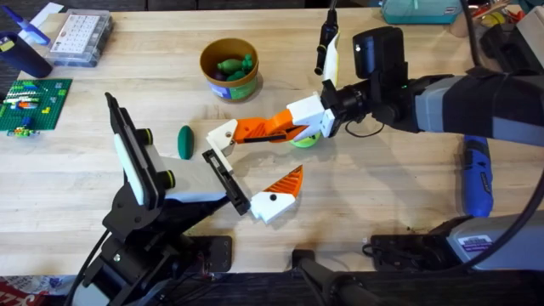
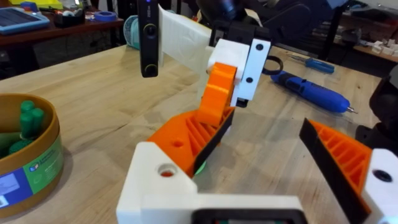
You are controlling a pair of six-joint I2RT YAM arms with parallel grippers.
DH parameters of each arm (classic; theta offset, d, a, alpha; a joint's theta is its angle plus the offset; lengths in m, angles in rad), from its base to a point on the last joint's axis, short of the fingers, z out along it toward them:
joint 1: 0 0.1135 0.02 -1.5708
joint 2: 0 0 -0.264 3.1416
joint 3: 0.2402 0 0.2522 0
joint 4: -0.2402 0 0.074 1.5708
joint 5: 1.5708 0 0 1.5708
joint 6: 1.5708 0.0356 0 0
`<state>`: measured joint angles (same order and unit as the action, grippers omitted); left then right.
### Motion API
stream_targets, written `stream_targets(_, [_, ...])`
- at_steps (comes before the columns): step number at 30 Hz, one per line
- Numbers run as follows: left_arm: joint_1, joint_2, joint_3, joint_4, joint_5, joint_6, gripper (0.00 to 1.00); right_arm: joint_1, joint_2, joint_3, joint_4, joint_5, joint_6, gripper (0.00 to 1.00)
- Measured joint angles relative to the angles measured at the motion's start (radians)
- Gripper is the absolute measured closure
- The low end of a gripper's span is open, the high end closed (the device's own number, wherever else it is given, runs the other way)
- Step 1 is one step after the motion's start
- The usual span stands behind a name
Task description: Pick up the gripper from the table and insert it into the empty holder that is missing its gripper. Then pick up a screw, insert it into the mounting hole, and use the screwdriver to tighten it. Finally, clean up the table by picking up the vegetable and placing it into the bucket.
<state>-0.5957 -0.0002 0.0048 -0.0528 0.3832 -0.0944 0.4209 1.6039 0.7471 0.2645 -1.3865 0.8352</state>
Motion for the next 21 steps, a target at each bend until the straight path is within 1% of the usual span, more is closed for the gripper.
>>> stream_targets(5, [0.000, 0.000, 0.000, -0.001, -0.013, -0.008, 0.009, -0.003, 0.000, 0.000, -0.004, 0.000, 0.010, 0.982])
stream_targets(8, [0.000, 0.000, 0.000, -0.001, -0.013, -0.010, 0.009, -0.014, 0.000, 0.000, -0.005, -0.004, 0.041, 0.982])
stream_targets(15, [0.000, 0.000, 0.000, 0.000, -0.015, -0.010, 0.009, -0.078, 0.000, 0.000, -0.013, -0.008, 0.120, 0.982])
stream_targets(21, [0.000, 0.000, 0.000, 0.000, -0.017, -0.010, 0.009, -0.070, 0.000, 0.000, -0.016, -0.051, 0.122, 0.982])
